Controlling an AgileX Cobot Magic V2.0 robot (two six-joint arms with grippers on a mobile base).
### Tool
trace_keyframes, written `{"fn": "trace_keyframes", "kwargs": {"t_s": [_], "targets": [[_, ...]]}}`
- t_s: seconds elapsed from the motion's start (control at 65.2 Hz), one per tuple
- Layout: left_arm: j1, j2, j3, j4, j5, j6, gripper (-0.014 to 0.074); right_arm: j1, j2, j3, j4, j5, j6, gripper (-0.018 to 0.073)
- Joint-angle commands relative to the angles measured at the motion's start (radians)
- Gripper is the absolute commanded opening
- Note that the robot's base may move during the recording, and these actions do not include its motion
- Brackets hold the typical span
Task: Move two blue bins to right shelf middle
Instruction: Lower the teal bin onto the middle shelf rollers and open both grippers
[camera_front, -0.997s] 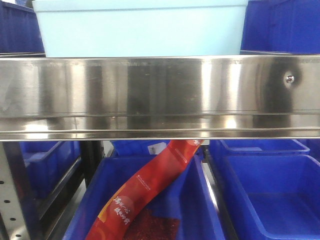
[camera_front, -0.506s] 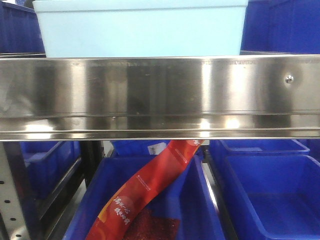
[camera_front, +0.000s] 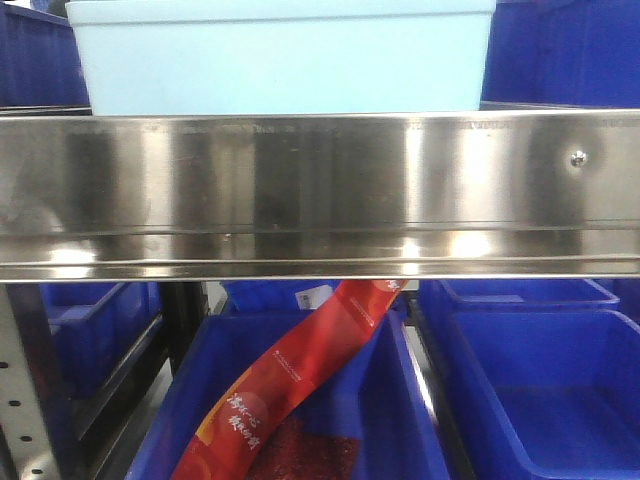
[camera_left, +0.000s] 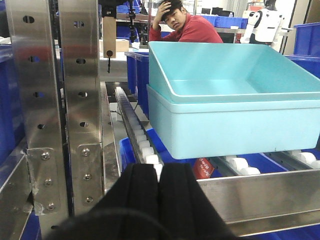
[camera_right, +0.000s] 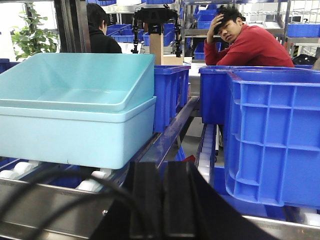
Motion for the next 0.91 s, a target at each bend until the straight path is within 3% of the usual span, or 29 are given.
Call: {"fn": "trace_keyframes", "kwargs": {"t_s": [0.0,0.629,0.706,0.767,0.89], "targets": [[0.0,-0.006,-0.001,0.004,-0.016,-0.007,-0.0111,-0.004,-0.004,0.002,-0.014,-0.025,-0.002,-0.0162],[0.004,-0.006,0.006,0.013,-0.014,-0.002,-0.0111,-0.004,-0.004,0.002,-0.014,-0.031,-0.002,-0.0162],[0.05,-0.006,0.008,0.01,-0.014,0.013,-0.0111,-0.004,-0.004,0.002,-0.014,-0.031,-0.002,-0.0162],[0.111,-0.006,0.025,-0.017,-0.021,0.051,-0.0111,-0.004,-0.004,0.002,-0.014,-0.031,-0.002,-0.0162],[0.234,-0.006,0.093,-0.043,-0.06,0.052,-0.0111,-0.004,-0.004,0.002,-0.014,-0.032,-0.002,-0.0162]]}}
